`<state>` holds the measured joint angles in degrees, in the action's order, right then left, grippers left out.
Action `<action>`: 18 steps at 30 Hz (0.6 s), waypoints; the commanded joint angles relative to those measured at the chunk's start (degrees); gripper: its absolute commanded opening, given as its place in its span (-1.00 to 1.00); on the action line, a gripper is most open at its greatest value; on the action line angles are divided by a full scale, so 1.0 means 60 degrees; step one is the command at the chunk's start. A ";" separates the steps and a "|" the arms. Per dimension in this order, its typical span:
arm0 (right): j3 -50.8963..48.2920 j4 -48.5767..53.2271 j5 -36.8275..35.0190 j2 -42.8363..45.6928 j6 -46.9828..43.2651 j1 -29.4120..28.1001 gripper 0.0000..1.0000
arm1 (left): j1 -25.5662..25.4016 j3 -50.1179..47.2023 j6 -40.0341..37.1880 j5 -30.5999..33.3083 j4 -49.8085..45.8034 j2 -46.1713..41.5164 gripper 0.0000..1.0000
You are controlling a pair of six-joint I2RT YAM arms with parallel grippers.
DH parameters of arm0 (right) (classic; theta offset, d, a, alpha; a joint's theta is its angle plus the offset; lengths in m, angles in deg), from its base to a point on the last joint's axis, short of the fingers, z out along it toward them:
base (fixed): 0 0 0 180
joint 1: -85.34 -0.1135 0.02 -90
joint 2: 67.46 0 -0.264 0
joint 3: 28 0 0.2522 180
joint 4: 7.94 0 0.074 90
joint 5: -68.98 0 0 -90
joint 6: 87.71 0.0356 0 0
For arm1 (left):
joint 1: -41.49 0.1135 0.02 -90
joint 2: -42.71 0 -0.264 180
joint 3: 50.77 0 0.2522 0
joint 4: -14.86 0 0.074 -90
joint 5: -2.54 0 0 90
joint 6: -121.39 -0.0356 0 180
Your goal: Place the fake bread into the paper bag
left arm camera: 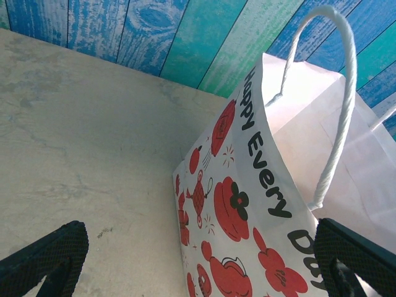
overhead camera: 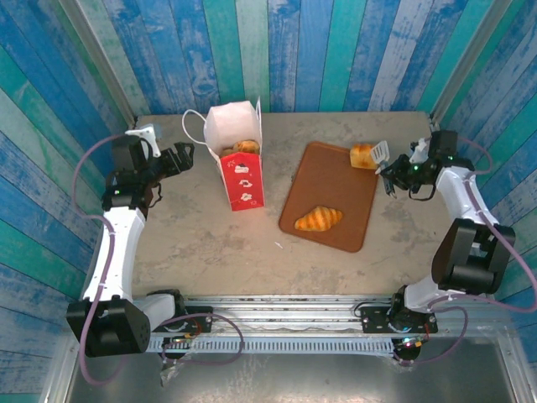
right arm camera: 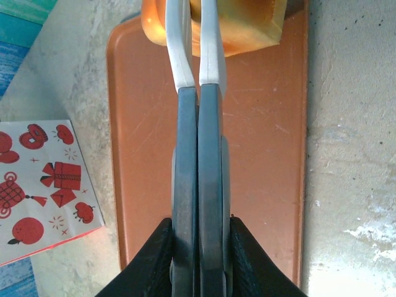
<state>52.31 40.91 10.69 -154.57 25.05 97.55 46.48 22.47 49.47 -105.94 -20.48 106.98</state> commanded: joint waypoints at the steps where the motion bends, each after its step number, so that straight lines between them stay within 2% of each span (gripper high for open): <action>1: -0.0216 -0.0184 0.0185 0.0781 0.0177 0.0078 -0.98 | 0.0032 0.0334 0.0140 0.0089 0.0088 -0.0106 0.95; 13: -0.0656 -0.0542 0.1339 0.2545 0.0829 -0.0037 -0.99 | 0.0046 0.0636 0.1433 0.0070 0.0495 -0.0122 0.95; 18: -0.0173 -0.0442 0.1429 0.3334 0.1134 -0.0278 -0.99 | 0.0198 0.1081 0.2046 -0.0856 0.0766 0.0215 0.96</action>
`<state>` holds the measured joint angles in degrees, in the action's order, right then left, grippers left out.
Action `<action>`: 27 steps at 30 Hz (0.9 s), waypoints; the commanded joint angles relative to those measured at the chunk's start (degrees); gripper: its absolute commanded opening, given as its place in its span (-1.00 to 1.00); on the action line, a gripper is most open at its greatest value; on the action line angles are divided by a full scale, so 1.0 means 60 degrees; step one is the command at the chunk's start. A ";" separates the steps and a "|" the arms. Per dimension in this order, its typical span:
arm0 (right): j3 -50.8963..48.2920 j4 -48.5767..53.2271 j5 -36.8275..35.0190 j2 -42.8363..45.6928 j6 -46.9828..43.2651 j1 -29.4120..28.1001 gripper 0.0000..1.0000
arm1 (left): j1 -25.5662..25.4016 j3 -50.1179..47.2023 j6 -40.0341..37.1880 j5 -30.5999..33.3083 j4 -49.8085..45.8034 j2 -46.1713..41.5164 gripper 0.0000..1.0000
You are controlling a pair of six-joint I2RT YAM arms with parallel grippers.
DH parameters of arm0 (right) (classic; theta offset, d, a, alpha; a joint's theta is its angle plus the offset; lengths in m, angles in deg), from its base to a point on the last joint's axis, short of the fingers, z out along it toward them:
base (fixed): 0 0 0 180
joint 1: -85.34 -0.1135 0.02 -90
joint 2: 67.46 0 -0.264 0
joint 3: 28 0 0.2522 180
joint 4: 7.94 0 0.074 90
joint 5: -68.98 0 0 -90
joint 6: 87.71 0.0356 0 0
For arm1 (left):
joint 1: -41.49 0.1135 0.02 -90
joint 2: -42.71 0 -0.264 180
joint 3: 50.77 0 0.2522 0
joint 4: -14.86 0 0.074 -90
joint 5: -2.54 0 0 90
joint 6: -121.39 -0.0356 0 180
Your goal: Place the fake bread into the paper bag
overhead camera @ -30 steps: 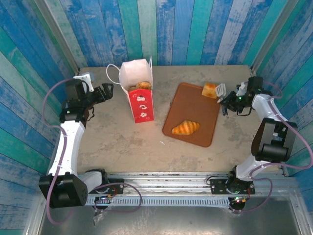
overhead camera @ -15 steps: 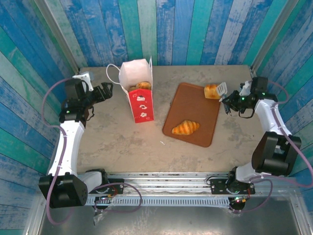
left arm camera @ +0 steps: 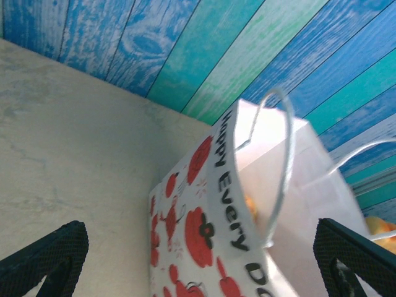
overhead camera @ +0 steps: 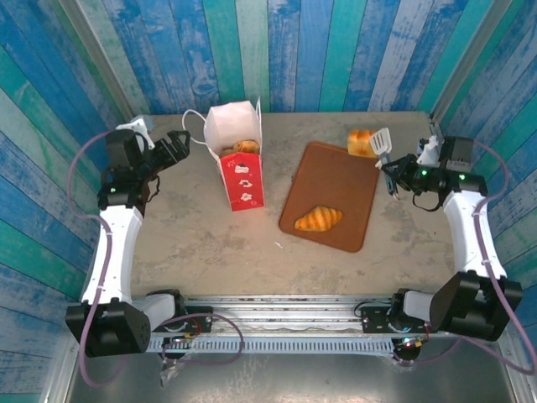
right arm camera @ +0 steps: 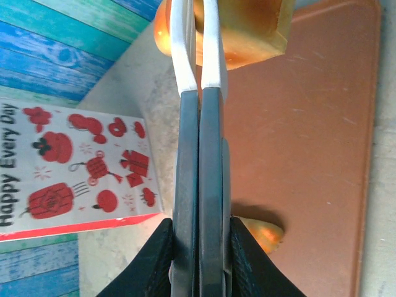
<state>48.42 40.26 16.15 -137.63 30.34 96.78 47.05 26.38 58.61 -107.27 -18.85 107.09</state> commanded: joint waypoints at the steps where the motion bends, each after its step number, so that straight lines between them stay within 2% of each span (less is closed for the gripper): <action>1: 0.0609 -0.0298 0.0527 0.0634 0.0335 -0.0239 -0.99 | 0.0127 0.0510 0.0637 -0.0906 0.0614 0.0322 0.97; 4: 0.1071 -0.0303 0.0516 0.0909 0.0509 -0.0677 -0.99 | 0.0127 0.0811 0.0863 -0.1497 0.0809 0.0692 0.99; 12: 0.2417 -0.0732 -0.0023 0.1353 0.1208 -0.2098 -0.99 | 0.0124 0.1366 0.0985 -0.2243 0.0936 0.1554 0.69; 23: 0.4096 -0.2087 -0.0715 0.0468 0.1780 -0.4833 -0.99 | 0.0126 0.1226 0.0795 -0.1816 0.1098 0.1711 -0.13; 27: 0.4634 -0.2429 -0.1039 -0.0081 0.1745 -0.5843 -0.99 | 0.0137 0.1211 0.0680 -0.1708 0.1018 0.1707 -0.50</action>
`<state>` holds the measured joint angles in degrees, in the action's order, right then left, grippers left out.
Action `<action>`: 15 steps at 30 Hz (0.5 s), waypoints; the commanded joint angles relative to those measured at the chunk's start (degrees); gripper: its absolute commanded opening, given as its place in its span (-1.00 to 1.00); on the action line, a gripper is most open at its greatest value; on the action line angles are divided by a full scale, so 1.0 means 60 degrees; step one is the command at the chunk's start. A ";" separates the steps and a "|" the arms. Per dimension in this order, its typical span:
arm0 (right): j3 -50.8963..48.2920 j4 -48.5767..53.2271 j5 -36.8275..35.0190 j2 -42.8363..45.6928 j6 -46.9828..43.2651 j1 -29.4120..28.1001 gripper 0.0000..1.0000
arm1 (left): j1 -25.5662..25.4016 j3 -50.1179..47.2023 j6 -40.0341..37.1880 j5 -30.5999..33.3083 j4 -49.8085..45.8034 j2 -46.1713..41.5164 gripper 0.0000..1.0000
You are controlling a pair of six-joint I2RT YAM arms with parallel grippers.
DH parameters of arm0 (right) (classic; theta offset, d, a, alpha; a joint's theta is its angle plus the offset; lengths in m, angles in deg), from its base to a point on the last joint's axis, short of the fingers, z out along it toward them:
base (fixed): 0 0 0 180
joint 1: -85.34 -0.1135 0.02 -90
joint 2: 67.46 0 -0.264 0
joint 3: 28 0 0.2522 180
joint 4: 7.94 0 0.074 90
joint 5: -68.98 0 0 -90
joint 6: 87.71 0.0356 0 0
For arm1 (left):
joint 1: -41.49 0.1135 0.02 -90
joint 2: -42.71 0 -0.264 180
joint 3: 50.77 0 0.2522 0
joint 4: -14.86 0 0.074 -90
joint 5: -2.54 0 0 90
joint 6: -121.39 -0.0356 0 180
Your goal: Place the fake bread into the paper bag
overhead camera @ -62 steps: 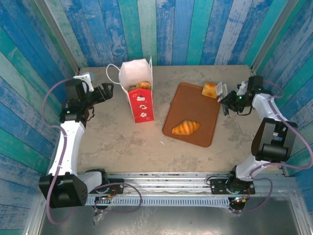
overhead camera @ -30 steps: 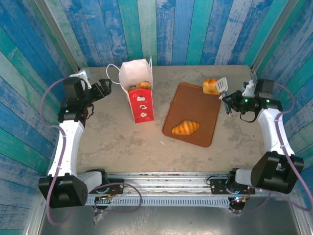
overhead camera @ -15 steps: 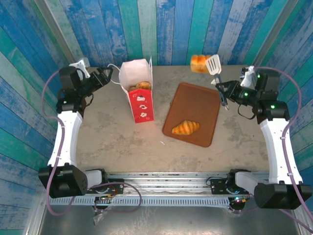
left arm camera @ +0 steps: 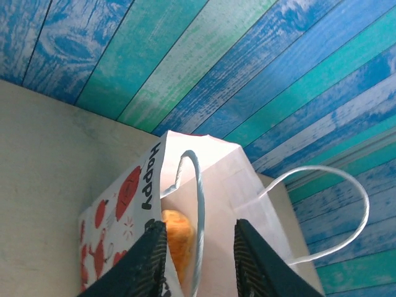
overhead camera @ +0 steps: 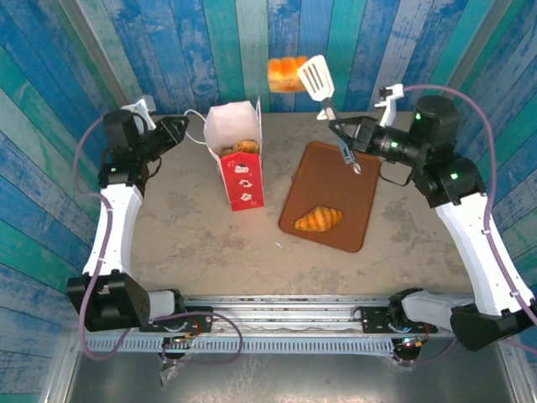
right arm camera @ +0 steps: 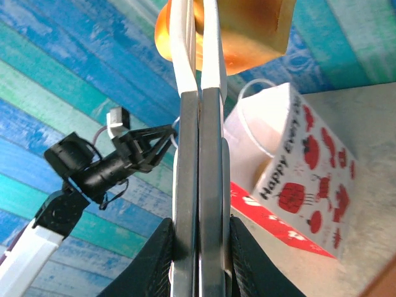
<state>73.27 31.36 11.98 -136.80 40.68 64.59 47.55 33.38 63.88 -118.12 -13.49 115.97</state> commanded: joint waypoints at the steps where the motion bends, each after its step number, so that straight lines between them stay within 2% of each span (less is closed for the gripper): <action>1: 0.0645 -0.0997 -0.0439 -0.0372 -0.0014 -0.0730 -0.99 | 0.0048 0.0046 -0.0239 0.0152 0.0092 0.0199 -0.59; 6: 0.1342 -0.1158 -0.0848 -0.1170 -0.0181 -0.1775 -0.99 | 0.0046 -0.0013 -0.0374 0.0318 0.0008 0.0125 -0.85; 10: 0.1667 -0.1165 -0.1145 -0.1784 -0.0233 -0.2195 -0.99 | 0.0043 -0.0064 -0.0504 0.0450 -0.0071 0.0047 -0.96; 15: 0.1720 -0.1196 -0.1265 -0.2466 -0.0170 -0.2819 -0.99 | 0.0044 -0.0108 -0.0705 0.0676 -0.0221 -0.0053 -1.00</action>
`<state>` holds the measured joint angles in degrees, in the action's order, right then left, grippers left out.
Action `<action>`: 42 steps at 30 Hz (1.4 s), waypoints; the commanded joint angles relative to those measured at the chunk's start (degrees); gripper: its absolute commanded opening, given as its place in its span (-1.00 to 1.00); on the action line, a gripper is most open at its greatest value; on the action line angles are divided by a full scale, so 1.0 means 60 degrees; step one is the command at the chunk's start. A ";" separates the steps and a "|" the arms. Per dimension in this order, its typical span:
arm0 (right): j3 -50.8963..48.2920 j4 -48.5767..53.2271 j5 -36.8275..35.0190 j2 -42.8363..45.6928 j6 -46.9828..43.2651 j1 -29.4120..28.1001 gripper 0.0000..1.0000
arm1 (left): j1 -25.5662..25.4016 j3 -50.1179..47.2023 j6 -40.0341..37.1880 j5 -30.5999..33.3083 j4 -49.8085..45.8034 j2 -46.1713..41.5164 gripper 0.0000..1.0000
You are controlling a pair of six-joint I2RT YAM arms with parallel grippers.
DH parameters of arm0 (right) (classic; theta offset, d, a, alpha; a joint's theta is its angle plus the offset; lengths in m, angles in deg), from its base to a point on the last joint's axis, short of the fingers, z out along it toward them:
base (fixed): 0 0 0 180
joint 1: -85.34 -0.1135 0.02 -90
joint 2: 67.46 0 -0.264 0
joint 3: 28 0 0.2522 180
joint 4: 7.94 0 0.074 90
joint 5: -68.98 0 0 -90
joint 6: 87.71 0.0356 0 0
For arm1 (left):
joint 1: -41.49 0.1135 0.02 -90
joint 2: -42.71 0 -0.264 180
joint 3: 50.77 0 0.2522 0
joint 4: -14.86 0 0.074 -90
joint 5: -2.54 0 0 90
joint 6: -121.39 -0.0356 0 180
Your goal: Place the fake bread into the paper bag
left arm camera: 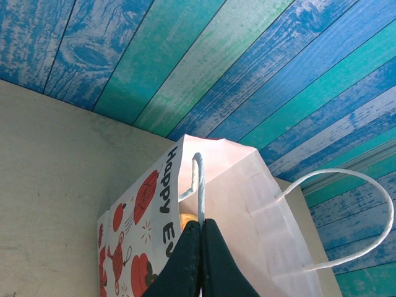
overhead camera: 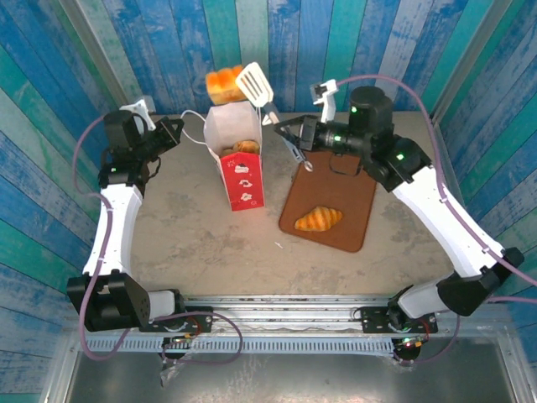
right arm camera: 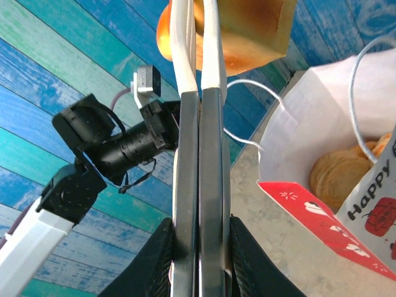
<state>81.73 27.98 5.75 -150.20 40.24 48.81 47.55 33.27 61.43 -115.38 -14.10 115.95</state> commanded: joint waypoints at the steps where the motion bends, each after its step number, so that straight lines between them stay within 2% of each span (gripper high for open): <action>1: 0.0300 -0.0606 -0.0216 -0.0341 -0.0087 -0.0248 -0.99 | 0.0043 -0.0110 -0.0326 0.0236 -0.0157 -0.0092 -1.00; 14: -0.0525 0.0035 -0.1079 -0.0931 -0.0115 -0.0430 -0.99 | 0.0037 -0.0288 -0.0828 0.0943 -0.0514 -0.0523 -1.00; 28: -0.1439 0.0014 -0.0770 -0.1136 0.0105 -0.0418 -0.96 | 0.0050 -0.0331 -0.0859 0.0874 -0.0440 -0.0532 -1.00; 42: -0.1517 -0.0118 -0.0614 -0.1135 0.0128 -0.0429 -0.39 | 0.0043 -0.0348 -0.0873 0.0815 -0.0418 -0.0518 -1.00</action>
<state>72.29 30.58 0.90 -157.54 41.40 46.71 47.55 31.91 57.06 -110.31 -16.59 115.84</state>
